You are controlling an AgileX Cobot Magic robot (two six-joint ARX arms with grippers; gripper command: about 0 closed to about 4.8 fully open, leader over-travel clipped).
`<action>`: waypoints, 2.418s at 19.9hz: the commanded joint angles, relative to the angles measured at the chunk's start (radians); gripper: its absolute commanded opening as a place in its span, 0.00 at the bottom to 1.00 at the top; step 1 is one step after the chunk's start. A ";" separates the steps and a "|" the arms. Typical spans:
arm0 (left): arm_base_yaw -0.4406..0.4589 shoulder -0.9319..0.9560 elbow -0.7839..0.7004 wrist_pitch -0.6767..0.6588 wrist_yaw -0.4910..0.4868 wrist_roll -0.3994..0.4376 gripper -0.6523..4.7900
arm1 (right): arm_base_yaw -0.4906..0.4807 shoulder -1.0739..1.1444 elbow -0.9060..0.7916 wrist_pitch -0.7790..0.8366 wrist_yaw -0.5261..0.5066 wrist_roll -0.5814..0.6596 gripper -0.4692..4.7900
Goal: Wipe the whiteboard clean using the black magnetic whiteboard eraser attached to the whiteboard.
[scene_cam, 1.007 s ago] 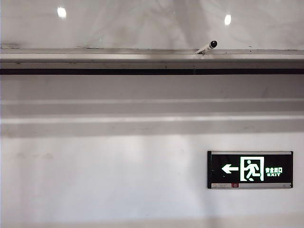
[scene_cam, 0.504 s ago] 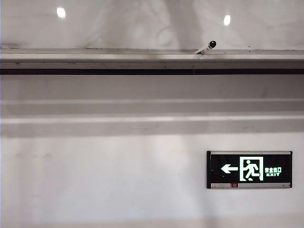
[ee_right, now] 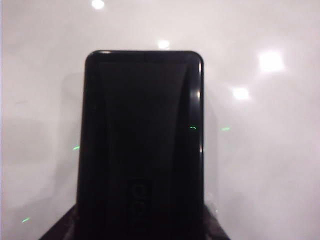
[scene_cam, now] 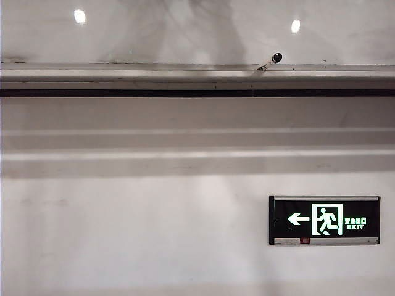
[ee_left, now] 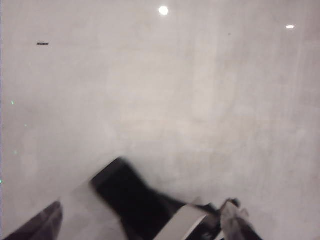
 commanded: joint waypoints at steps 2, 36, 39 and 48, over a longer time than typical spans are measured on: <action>0.000 -0.003 0.003 0.013 0.000 0.004 0.91 | -0.009 -0.009 0.004 0.021 0.049 -0.006 0.54; 0.077 0.394 0.003 0.557 -0.174 -0.337 0.91 | 0.006 -0.578 0.005 -0.123 0.102 0.044 1.00; 0.103 0.414 0.003 0.560 -0.101 -0.371 0.91 | 0.006 -0.578 0.005 -0.124 0.102 0.045 1.00; 0.103 0.475 0.003 0.619 -0.045 -0.391 0.89 | 0.010 -0.578 0.005 -0.138 0.102 0.055 1.00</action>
